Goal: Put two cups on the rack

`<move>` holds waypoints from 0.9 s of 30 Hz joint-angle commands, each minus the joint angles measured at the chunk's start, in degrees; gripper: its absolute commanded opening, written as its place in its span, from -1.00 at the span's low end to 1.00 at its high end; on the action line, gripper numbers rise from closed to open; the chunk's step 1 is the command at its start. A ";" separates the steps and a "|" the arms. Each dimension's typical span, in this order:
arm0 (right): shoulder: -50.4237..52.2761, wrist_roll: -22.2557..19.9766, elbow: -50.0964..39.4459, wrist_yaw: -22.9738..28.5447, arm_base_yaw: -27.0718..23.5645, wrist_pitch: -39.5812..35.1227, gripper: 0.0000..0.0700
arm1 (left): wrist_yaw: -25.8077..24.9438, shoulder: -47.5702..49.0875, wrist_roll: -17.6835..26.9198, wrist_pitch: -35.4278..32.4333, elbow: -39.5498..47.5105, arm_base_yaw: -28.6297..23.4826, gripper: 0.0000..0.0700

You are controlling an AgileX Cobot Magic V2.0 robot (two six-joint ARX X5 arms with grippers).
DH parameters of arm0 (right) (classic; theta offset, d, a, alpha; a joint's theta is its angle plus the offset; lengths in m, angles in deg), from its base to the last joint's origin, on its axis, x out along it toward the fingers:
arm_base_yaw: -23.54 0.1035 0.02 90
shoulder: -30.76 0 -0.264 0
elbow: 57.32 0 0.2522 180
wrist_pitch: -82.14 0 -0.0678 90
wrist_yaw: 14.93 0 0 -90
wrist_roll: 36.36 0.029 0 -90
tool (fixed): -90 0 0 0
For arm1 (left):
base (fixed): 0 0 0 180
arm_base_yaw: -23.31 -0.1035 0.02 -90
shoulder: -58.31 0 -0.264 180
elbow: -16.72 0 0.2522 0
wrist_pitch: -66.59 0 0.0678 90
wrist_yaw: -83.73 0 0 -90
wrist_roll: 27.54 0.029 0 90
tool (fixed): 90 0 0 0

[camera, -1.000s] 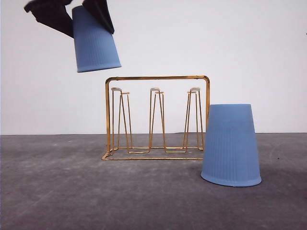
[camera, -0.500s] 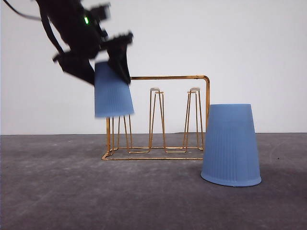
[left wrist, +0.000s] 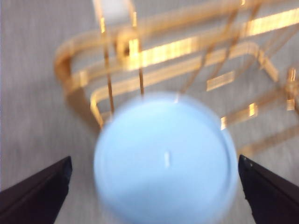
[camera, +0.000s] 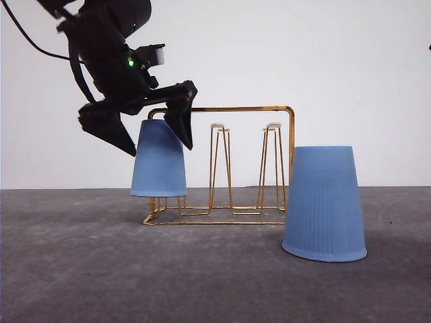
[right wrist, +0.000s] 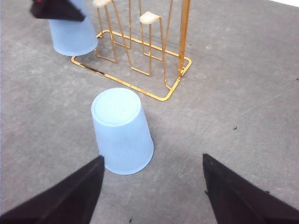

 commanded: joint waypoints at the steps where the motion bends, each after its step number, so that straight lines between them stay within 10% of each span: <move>1: -0.15 -0.24 0.57 0.15 0.31 -0.51 0.22 | -1.28 0.86 0.15 7.44 -4.45 0.23 0.59; 5: -0.15 -0.24 0.57 0.13 0.31 -0.52 0.22 | -4.87 2.12 3.27 23.05 -10.91 0.13 -0.02; 11: -0.15 0.18 0.57 -2.45 0.31 -0.46 0.22 | -11.52 6.46 2.90 31.15 -10.70 -0.81 -0.04; 27: -7.88 3.64 0.55 -6.46 2.89 -3.30 0.23 | -12.58 46.20 -12.96 14.21 33.60 -6.60 0.01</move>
